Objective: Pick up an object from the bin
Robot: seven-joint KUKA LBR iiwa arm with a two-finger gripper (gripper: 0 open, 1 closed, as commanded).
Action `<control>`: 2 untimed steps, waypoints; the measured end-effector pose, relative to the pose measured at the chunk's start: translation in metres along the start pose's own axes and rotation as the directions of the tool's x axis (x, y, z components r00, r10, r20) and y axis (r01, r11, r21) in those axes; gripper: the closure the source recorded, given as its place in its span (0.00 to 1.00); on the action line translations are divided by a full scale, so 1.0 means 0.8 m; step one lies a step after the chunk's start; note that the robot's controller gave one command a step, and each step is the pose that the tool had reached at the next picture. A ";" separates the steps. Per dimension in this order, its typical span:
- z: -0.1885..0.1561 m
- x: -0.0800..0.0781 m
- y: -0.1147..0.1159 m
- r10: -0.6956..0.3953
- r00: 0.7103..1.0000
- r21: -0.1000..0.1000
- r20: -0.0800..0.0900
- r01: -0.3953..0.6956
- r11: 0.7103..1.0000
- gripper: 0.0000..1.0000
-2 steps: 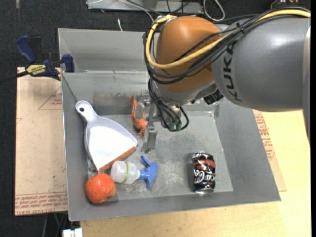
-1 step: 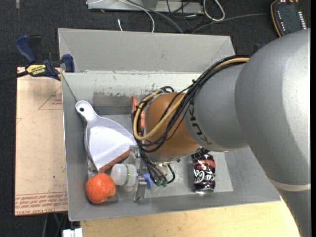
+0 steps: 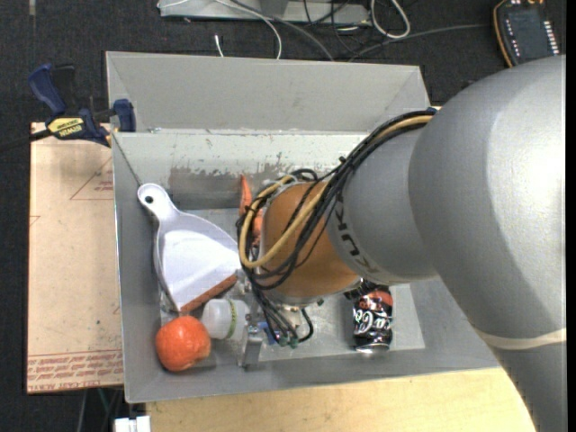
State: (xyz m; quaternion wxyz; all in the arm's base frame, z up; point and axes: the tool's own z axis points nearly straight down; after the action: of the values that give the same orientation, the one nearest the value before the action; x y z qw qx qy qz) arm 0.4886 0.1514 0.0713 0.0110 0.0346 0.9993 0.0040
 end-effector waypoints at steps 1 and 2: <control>0.001 -0.001 0.001 -0.020 1.000 -0.001 -0.001 0.020 1.000 0.00; 0.000 -0.001 0.000 0.001 1.000 -0.002 0.003 -0.001 1.000 0.00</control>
Offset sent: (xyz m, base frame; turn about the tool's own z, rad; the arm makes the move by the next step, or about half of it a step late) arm 0.0000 0.0000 -0.0001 -0.0004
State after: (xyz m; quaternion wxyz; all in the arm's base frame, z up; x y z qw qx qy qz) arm 0.4897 0.1514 0.0714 0.0124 0.0348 0.9993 0.0048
